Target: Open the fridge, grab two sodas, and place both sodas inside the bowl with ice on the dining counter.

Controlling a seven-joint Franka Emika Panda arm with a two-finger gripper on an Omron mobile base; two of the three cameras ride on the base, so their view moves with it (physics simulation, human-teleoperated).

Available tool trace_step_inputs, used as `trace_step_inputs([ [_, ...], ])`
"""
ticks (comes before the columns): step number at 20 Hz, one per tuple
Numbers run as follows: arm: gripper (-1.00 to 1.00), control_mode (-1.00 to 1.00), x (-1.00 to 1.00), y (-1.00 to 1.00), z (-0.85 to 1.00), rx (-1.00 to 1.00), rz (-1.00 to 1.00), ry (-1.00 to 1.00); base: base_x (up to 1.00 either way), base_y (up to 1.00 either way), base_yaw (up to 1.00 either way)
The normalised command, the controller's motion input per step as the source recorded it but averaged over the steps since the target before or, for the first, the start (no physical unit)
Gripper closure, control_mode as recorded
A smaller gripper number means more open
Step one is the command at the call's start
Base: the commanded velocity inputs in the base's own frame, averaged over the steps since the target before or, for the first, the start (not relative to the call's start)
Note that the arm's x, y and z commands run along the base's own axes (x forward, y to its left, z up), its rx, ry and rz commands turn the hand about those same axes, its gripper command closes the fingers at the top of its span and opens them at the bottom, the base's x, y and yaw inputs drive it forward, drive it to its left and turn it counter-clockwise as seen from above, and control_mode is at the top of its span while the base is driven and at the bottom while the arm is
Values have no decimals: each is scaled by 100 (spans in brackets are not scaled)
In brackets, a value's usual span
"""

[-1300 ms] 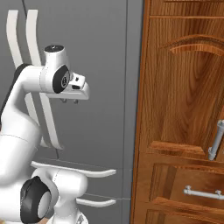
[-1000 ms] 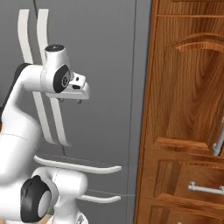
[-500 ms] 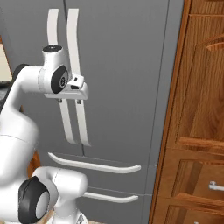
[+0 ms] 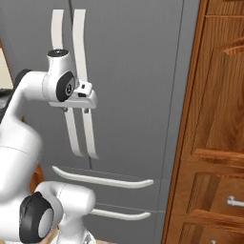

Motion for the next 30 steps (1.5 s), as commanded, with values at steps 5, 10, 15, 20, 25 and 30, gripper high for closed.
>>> trace_step_inputs([
  [5,-100,100,0,0,0,0,0,0,-32,11,-3],
  [10,-100,100,0,0,0,0,0,0,-35,12,-1],
  [15,-100,100,0,0,0,0,0,0,-2,19,0],
  [20,-100,100,0,0,0,0,0,0,-13,10,0],
  [25,-100,-100,1,0,-5,-4,0,-7,0,0,0],
  [30,-100,-100,5,0,3,-14,-4,-26,0,0,0],
])
